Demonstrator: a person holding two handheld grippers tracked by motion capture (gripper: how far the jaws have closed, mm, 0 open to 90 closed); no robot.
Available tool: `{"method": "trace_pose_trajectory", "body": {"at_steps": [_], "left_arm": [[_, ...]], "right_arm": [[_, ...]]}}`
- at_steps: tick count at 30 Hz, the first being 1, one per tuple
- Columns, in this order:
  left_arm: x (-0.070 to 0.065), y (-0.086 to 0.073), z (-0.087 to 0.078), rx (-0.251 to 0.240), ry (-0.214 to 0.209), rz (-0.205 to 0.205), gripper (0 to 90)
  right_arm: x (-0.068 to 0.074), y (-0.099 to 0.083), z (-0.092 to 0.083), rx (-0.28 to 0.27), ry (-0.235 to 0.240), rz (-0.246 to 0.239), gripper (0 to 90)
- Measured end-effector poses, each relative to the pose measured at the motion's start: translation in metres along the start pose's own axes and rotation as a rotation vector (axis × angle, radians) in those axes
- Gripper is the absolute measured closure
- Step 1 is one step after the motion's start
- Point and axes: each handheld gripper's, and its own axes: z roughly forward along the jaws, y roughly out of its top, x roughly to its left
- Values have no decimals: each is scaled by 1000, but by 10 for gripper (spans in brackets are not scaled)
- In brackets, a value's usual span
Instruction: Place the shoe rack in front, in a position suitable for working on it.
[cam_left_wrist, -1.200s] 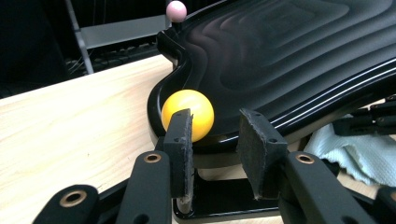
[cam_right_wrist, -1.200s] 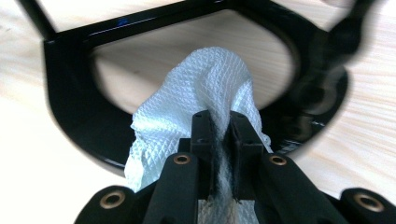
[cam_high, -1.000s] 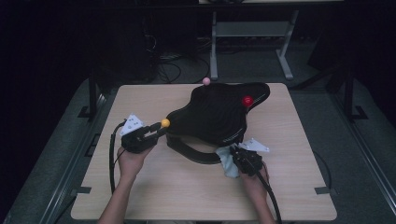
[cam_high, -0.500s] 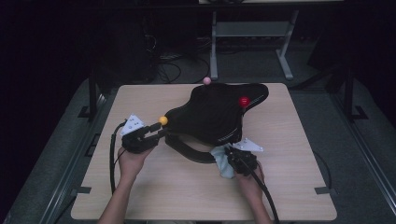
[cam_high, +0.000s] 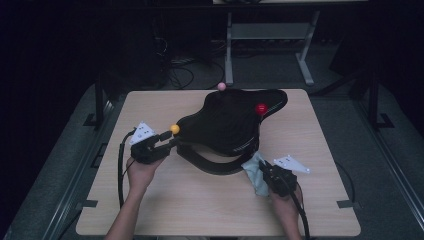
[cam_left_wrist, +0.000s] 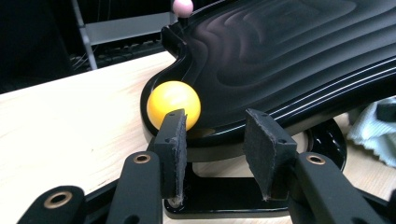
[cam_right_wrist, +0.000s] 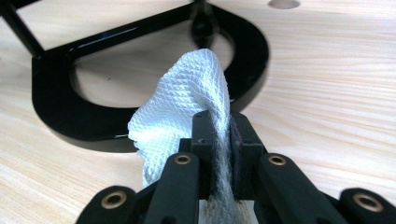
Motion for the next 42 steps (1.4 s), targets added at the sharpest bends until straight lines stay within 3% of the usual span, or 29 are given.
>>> {"method": "trace_pose_trajectory", "body": {"at_steps": [4, 7, 12, 16, 22, 26, 31, 37, 42], "left_arm": [[1, -1, 0, 3, 1, -2, 580], [0, -1, 1, 5, 0, 0, 577], [0, -1, 0, 3, 2, -2, 569], [2, -2, 0, 6, 8, -6, 563], [4, -2, -2, 5, 15, -13, 545], [7, -3, -3, 1, 27, -19, 519], [11, -3, -3, 5, 57, -13, 487], [25, -2, -7, -5, 67, -35, 476], [34, -2, -7, -3, 60, -51, 484]], "right_arm": [[-12, 4, -7, -29, -16, 39, 824], [-18, 15, -5, -47, -18, 40, 823], [-23, 37, 12, -42, -11, -28, 822], [-23, 40, 23, -14, 21, -58, 822], [-13, 33, 34, 36, 63, -97, 823], [-7, 31, 35, 37, 88, -92, 824], [3, 30, 34, 56, 133, -125, 823], [20, 28, 33, 56, 202, -173, 822], [20, 37, 25, 17, 217, -172, 822]]}}
